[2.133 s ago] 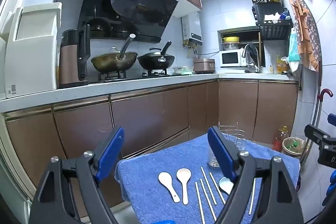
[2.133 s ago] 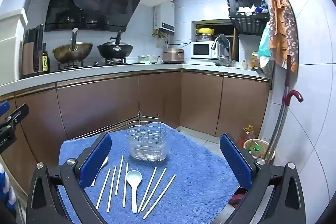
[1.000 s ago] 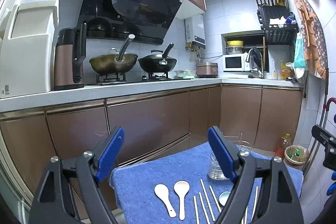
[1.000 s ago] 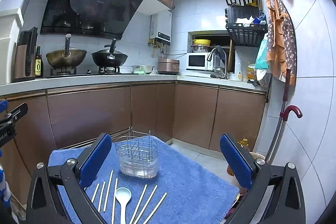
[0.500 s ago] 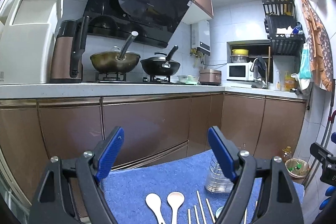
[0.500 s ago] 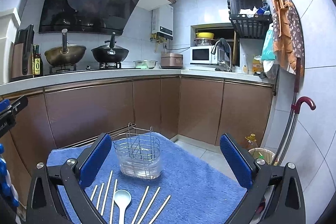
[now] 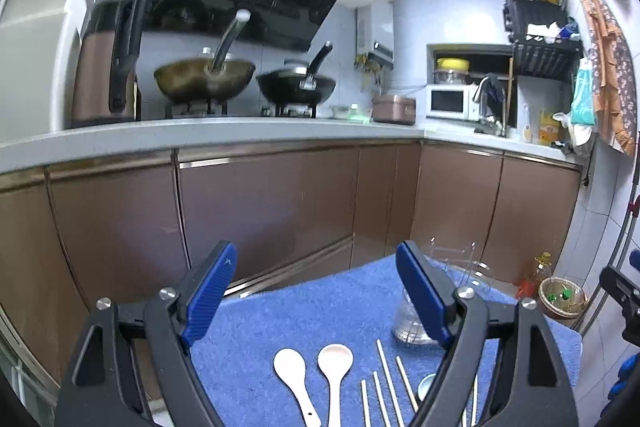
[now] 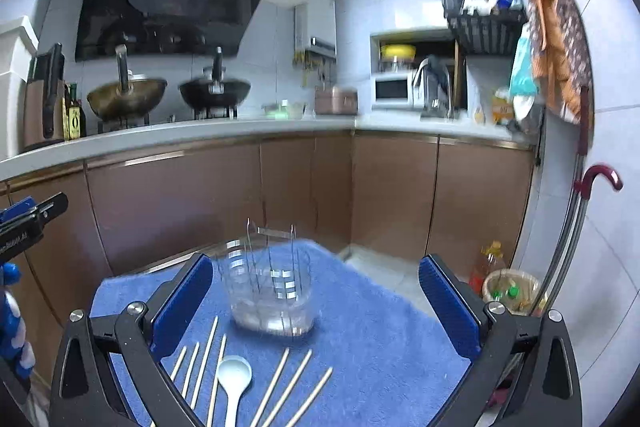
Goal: Organize utensils
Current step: 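Lower the right tool onto a wooden chopstick and close it while the left tool grasps another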
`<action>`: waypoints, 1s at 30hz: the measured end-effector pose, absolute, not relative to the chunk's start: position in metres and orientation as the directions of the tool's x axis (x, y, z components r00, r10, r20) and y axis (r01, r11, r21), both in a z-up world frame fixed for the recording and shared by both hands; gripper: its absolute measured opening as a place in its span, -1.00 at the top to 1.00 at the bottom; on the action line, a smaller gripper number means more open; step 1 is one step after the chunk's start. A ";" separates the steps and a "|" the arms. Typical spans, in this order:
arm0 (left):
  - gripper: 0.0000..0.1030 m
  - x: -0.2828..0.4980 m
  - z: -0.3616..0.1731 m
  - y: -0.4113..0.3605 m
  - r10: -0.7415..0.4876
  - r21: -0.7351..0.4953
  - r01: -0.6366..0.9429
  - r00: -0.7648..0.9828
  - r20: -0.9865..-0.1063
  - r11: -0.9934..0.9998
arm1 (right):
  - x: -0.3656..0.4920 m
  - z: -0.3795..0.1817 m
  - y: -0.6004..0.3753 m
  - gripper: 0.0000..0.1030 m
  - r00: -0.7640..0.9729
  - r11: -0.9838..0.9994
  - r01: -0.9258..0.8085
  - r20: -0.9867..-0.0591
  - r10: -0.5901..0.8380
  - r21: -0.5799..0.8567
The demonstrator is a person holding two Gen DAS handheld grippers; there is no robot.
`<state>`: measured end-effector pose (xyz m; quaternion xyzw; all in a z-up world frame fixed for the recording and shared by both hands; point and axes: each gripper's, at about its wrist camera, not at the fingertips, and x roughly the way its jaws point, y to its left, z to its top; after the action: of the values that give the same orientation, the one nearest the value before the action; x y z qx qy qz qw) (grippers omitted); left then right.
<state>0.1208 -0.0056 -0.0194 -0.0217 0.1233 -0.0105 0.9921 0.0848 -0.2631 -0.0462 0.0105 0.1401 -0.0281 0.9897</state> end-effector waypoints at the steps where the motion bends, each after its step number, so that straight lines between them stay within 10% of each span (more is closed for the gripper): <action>1: -0.58 0.127 -0.022 -0.002 -0.031 -0.053 0.017 0.962 -0.271 0.998 | 0.089 -0.049 -0.266 -1.00 0.950 0.997 0.071 -0.306 -0.064 0.012; 12: -0.55 0.192 -0.079 0.011 -0.337 -0.296 0.193 0.738 -0.585 0.936 | 0.124 -0.097 -0.290 -0.87 0.845 0.997 0.024 -0.534 0.018 0.073; 20: -0.19 0.241 -0.141 -0.030 -0.464 -0.391 0.251 0.501 -0.731 0.886 | 0.149 -0.132 -0.298 0.10 0.736 0.984 -0.039 -0.660 0.147 0.176; 30: 0.30 0.305 -0.199 -0.075 -0.409 -0.348 0.225 0.352 -0.842 0.910 | 0.193 -0.181 -0.315 0.61 0.564 0.925 -0.035 -0.757 0.330 0.377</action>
<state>0.3052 -0.0750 -0.1987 -0.0859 0.5353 -0.1940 0.8176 0.1933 -0.3155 -0.1810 0.1620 0.4549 0.1052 0.8694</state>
